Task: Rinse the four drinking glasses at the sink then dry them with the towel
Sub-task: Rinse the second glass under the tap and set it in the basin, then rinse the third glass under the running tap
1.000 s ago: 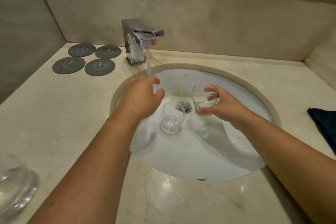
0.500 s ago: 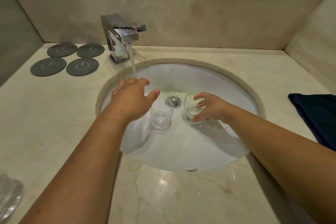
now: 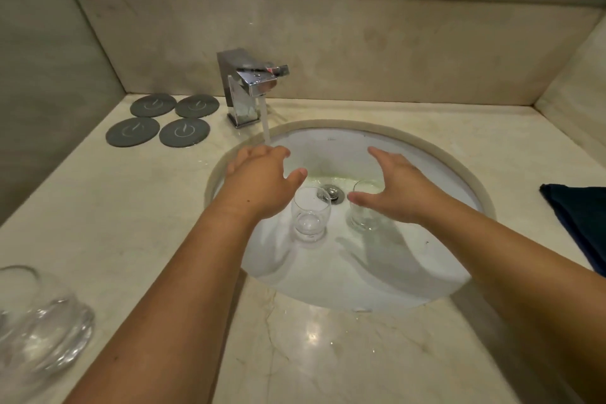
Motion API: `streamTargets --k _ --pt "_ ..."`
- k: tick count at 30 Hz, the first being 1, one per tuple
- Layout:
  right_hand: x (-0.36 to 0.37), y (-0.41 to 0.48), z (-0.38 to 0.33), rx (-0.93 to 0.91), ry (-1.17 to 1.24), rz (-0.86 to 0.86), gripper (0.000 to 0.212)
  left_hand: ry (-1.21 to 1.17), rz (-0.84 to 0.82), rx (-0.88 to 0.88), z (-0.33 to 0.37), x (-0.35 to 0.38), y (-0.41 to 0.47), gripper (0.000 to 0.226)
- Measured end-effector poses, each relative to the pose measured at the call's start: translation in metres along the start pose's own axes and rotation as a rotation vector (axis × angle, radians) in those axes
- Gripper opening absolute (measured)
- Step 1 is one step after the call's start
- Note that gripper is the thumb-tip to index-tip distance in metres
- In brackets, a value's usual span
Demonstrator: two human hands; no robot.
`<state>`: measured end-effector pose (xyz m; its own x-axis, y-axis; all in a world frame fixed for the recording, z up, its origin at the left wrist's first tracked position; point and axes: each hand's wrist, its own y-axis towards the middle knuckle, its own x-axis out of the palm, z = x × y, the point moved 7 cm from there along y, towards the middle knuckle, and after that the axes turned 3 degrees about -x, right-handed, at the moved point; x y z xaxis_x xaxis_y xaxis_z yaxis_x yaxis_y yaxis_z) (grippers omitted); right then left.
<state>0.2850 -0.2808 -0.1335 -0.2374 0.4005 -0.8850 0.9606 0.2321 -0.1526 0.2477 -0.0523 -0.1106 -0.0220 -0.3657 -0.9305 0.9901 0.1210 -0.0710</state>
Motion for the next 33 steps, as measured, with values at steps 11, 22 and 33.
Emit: streamTargets --k 11,22,33 --pt "0.026 -0.055 -0.143 -0.397 -0.316 0.009 0.083 0.181 0.149 -0.019 -0.051 -0.091 -0.093 0.053" --pt "0.08 -0.136 -0.275 -0.803 -0.054 -0.138 0.092 0.212 0.216 -0.188 -0.152 -0.156 -0.177 0.04" --pt "0.115 -0.14 -0.324 -0.851 0.188 -0.186 0.096 0.177 0.261 -0.232 -0.182 -0.144 -0.2 0.051"
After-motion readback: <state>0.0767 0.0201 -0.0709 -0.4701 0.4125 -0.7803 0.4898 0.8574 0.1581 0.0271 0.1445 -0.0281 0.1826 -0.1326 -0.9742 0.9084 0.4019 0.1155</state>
